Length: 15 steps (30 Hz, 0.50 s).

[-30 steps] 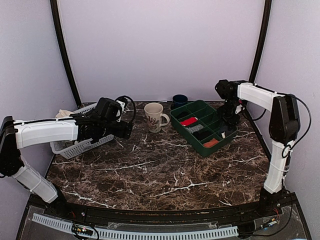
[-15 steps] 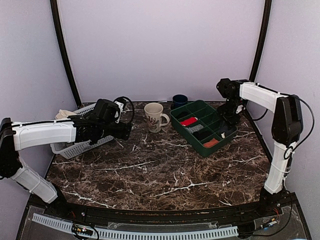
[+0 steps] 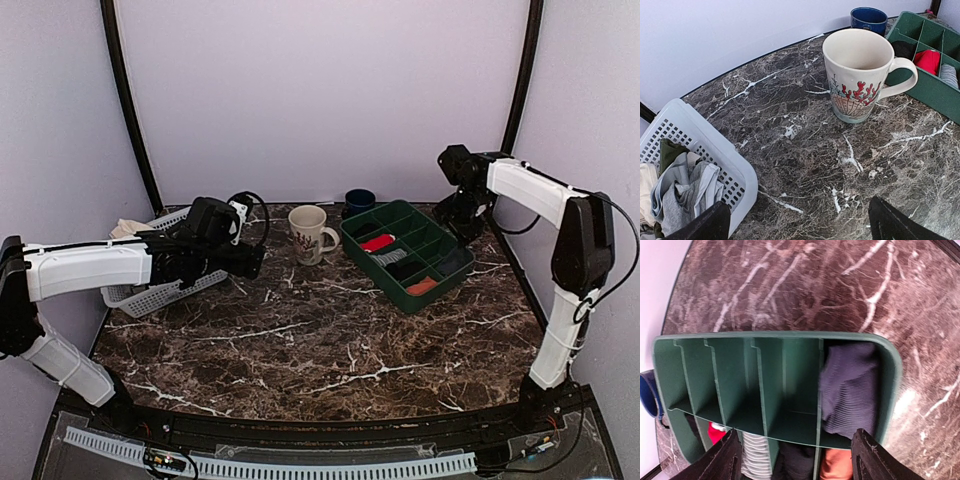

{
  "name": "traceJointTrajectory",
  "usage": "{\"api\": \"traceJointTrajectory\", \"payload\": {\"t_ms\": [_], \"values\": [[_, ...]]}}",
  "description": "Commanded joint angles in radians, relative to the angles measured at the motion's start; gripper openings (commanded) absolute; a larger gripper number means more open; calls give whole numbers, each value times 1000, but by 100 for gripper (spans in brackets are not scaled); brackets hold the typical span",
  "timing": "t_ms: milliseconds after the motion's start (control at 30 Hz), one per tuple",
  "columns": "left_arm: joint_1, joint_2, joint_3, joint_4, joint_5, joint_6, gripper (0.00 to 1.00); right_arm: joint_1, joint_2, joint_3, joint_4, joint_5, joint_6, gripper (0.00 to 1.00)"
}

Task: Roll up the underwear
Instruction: Adjust the underwear in the storage box.

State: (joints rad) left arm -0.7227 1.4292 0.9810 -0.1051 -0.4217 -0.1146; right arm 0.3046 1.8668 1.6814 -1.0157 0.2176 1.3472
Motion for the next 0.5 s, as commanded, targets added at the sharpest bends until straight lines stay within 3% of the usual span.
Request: {"api": "traceJointTrajectory", "payload": {"t_ms": [0,467], "values": [[0,-21,1,11,-3,15,99,-9,49,40,45,19,-40,73],[1,-22,-1,10,-6,26,99,-59,129,26,154,41,-103,71]]}}
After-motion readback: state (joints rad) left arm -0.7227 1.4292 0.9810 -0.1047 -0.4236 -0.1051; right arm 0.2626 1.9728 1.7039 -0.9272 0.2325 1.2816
